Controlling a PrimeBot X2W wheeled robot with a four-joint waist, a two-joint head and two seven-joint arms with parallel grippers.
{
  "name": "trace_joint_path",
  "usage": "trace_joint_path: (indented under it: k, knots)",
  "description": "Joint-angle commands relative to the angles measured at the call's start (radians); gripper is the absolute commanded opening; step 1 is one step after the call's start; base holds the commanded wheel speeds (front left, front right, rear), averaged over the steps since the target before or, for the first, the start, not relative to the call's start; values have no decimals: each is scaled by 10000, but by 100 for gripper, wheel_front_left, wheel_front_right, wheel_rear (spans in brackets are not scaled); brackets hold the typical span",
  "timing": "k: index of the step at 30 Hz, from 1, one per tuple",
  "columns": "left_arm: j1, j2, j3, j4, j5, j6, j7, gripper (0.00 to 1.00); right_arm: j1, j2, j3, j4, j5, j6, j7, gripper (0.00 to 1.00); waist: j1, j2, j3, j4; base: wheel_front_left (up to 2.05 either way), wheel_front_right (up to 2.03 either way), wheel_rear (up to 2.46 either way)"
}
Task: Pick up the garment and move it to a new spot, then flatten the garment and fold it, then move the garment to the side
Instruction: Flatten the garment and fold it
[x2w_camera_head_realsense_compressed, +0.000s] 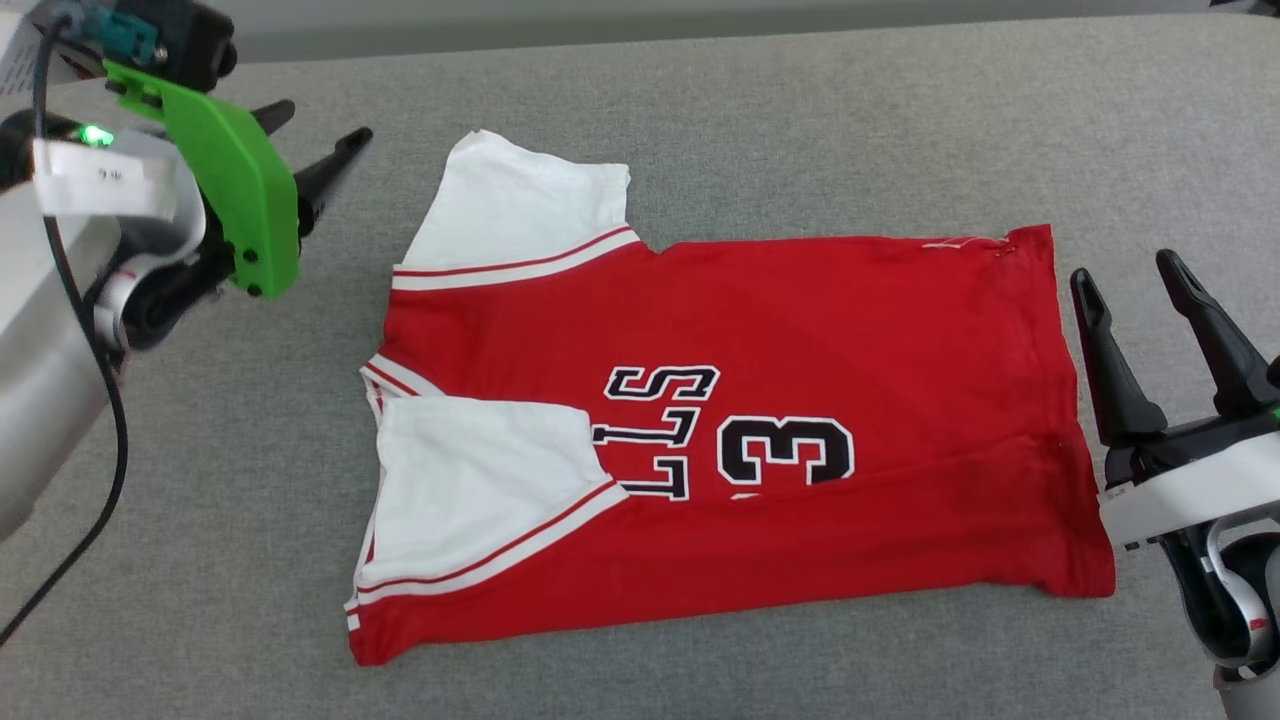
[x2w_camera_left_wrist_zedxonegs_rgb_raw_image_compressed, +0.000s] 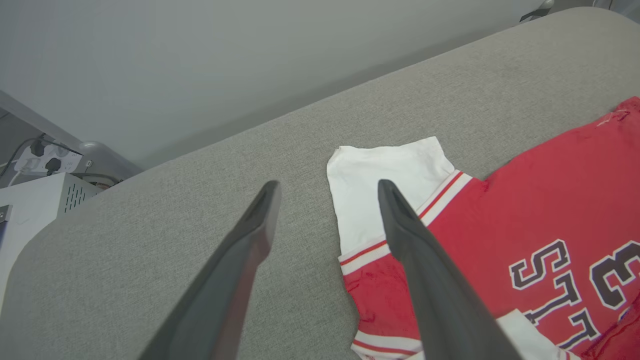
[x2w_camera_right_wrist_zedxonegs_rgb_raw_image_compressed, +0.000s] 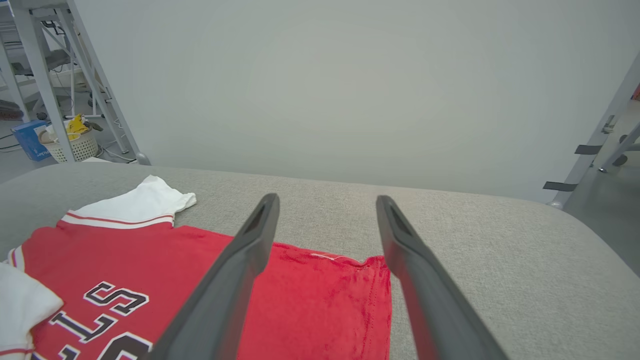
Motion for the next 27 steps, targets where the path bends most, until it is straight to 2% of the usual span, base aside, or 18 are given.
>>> trace_joint_path:
  k: [1,6,14,20,26,27]
  knots:
    - [-436,-174,11,247,71,-98,276,100,-69,63,67,-134,-111,-7,-106,100,-1,0,703,-401,0,0,0]
    - [-1874,-769,-212,1279,-137,-414,2125,100,-406,153,359,-342,-327,-7,-313,100,-1,0,1549,-733,0,0,0]
    - [-3437,-1129,-425,2541,-530,-586,4521,100,-1009,246,643,-282,-315,-7,-564,100,-1,0,2642,-1257,0,0,0]
    - [-3833,-1322,-682,3002,-467,-655,5139,100,-1355,296,831,-142,-294,-7,-778,100,-1,0,3173,-1507,0,0,0]
    - [-3719,-1369,-1019,3192,-370,-706,5231,100,-1546,314,935,78,-242,-7,-984,100,-1,0,3407,-1629,0,0,0]
    - [-3554,-1318,-1329,3256,-205,-720,5289,39,-1645,284,960,228,-178,-7,-1086,100,-1,0,3463,-1662,0,0,0]
